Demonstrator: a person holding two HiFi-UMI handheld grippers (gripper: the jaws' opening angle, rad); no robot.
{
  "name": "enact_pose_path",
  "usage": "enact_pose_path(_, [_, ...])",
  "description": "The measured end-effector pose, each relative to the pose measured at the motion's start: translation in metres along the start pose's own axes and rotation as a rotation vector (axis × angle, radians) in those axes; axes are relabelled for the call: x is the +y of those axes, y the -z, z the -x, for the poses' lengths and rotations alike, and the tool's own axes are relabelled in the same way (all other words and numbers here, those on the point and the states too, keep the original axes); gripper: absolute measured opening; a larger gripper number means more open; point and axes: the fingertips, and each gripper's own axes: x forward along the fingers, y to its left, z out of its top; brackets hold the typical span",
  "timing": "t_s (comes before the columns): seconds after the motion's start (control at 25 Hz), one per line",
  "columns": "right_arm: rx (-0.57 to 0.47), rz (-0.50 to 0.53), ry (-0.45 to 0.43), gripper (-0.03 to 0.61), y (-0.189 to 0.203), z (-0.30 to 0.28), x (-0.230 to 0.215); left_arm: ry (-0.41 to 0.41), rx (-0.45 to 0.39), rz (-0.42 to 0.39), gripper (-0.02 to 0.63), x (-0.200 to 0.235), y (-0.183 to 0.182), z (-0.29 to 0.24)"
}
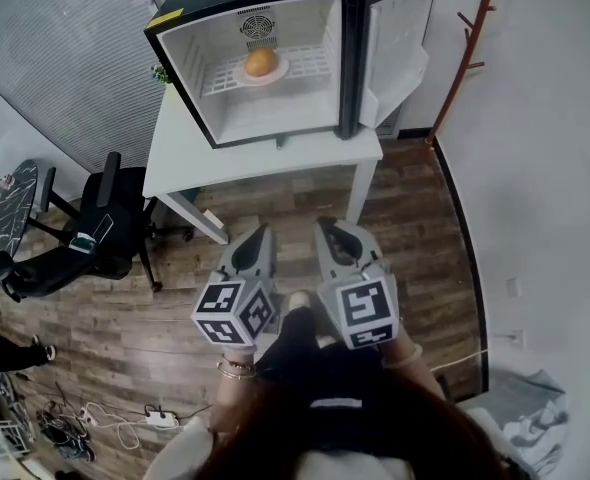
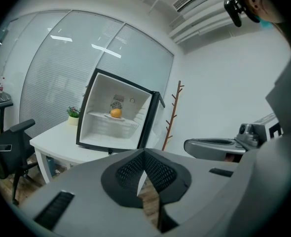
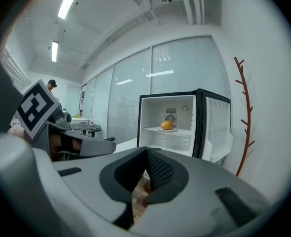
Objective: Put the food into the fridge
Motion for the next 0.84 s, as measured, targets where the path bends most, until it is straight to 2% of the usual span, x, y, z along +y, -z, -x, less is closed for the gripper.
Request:
enact_pose_path(0.36, [0.010, 0.050, 0.046, -0.002, 0.002, 0.006, -0.001, 0.012, 0.003, -0.023, 0.000, -0.006, 0.001, 0.006])
enact_pose_path(0.84, [-0.014, -0.016, 0.023, -0.003, -0.004, -0.014, 0.001, -0.008, 0.003, -0.031, 0.000, 0.017, -0.006, -0.002])
